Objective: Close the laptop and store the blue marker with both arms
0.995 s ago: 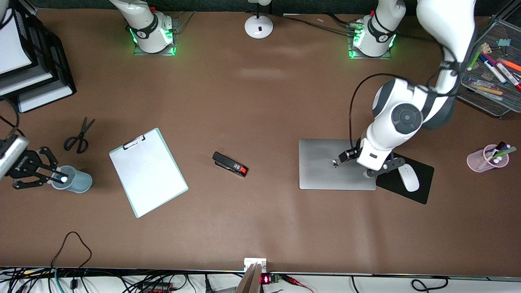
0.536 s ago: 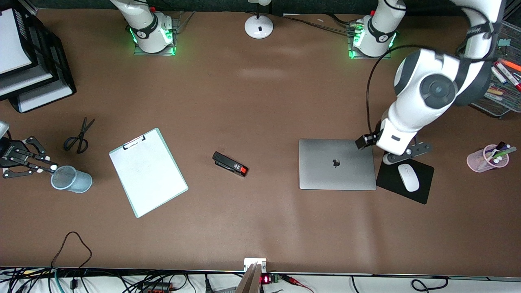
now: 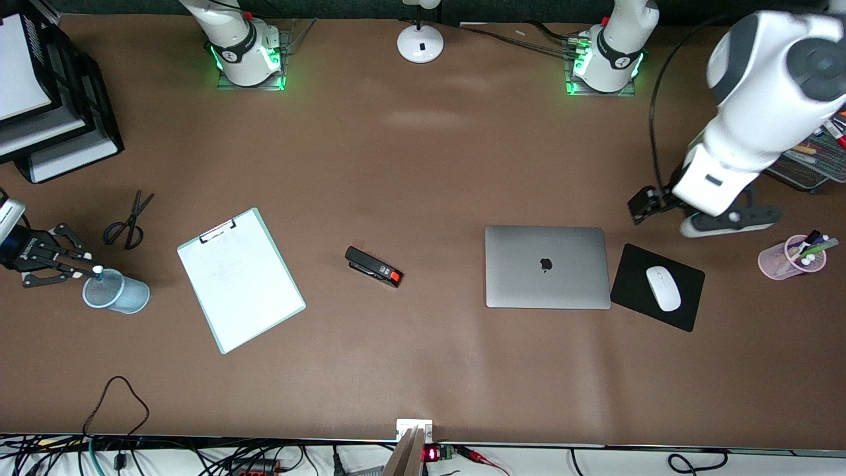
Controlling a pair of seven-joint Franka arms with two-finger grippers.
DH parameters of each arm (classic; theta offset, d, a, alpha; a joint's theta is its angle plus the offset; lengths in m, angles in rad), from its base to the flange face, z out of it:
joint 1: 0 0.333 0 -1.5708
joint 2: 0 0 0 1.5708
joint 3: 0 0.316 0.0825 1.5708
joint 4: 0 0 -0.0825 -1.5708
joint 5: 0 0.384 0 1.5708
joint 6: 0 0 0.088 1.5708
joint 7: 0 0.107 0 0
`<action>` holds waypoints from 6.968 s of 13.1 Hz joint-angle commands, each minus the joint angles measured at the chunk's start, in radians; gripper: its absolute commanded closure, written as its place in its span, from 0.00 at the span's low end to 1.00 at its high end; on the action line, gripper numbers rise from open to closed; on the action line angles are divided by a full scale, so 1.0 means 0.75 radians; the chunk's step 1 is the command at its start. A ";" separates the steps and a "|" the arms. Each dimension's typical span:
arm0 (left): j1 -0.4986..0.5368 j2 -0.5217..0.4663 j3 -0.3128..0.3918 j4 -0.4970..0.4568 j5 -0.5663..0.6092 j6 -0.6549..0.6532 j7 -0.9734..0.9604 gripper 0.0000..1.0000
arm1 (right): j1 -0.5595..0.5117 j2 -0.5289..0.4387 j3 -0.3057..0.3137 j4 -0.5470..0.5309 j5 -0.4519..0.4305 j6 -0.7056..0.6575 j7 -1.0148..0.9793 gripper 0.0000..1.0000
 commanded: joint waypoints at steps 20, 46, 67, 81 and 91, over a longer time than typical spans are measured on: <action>0.095 -0.204 0.014 0.254 -0.016 -0.581 0.533 0.00 | -0.138 0.237 0.020 0.182 0.198 -0.158 -0.213 0.99; 0.048 -0.286 0.112 0.078 -0.090 -0.492 0.572 0.00 | -0.173 0.196 0.022 0.184 0.008 -0.236 0.264 0.00; 0.042 -0.275 0.089 0.080 -0.088 -0.483 0.572 0.00 | 0.447 -0.078 0.015 0.489 -0.673 -0.307 1.907 0.00; 0.044 -0.279 0.089 0.080 -0.090 -0.492 0.569 0.00 | 0.608 -0.440 0.015 0.131 -1.072 -0.391 2.752 0.00; 0.042 -0.281 0.087 0.080 -0.094 -0.483 0.557 0.00 | 0.533 -0.541 0.009 0.135 -1.213 -0.356 2.793 0.00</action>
